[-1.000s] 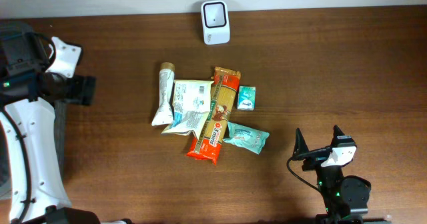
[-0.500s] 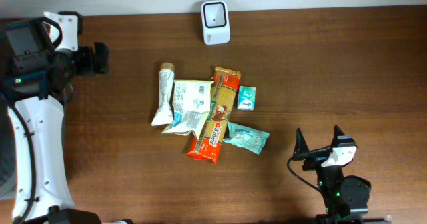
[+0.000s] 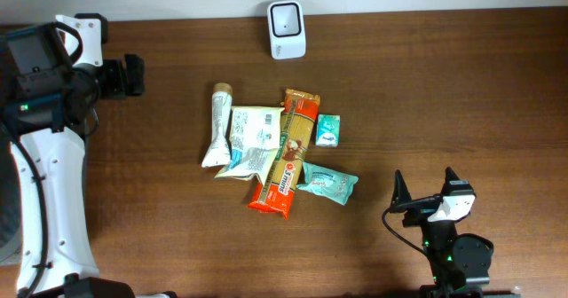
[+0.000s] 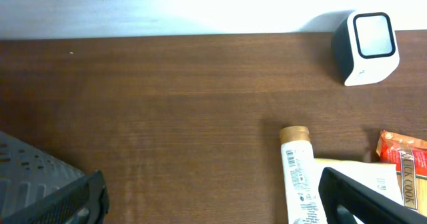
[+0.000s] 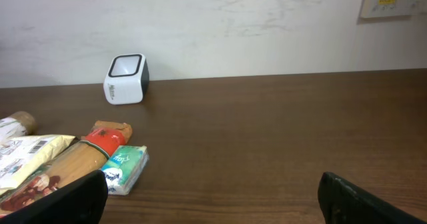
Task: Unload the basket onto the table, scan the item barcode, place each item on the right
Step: 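Reach the right gripper to the white tube and grasp it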
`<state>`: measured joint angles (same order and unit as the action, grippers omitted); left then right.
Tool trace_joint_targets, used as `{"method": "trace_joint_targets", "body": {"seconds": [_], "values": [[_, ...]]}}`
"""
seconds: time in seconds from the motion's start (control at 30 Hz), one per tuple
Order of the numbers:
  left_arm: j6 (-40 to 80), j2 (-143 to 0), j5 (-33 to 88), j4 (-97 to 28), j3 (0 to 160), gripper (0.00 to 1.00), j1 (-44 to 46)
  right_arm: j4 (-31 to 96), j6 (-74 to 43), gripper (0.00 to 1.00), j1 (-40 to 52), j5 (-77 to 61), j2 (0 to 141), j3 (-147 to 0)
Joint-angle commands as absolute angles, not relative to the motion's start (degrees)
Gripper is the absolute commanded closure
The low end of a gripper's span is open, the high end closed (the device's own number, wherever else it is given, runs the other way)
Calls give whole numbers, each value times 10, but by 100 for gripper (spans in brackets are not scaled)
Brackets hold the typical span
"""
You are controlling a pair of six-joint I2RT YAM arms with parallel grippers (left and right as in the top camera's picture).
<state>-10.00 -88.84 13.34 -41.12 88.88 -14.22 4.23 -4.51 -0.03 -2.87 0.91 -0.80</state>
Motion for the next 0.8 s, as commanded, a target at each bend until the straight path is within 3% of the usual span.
{"method": "trace_joint_targets", "body": {"seconds": [0.0,0.17,0.37,0.57,0.77], "values": [[-95,-881,142,-412,891,1,-144,41,-51,1,-4,-48,6,-8],[-95,-881,142,-412,891,1,-144,43,-51,1,-4,-59,38,-70],[-95,-881,142,-412,891,1,-144,74,-51,2,-4,-154,230,-228],[-95,-881,142,-412,891,1,-144,223,-51,2,-4,-221,431,-445],[-95,-881,142,-412,891,0,-144,453,-47,2,-4,-239,653,-710]]}}
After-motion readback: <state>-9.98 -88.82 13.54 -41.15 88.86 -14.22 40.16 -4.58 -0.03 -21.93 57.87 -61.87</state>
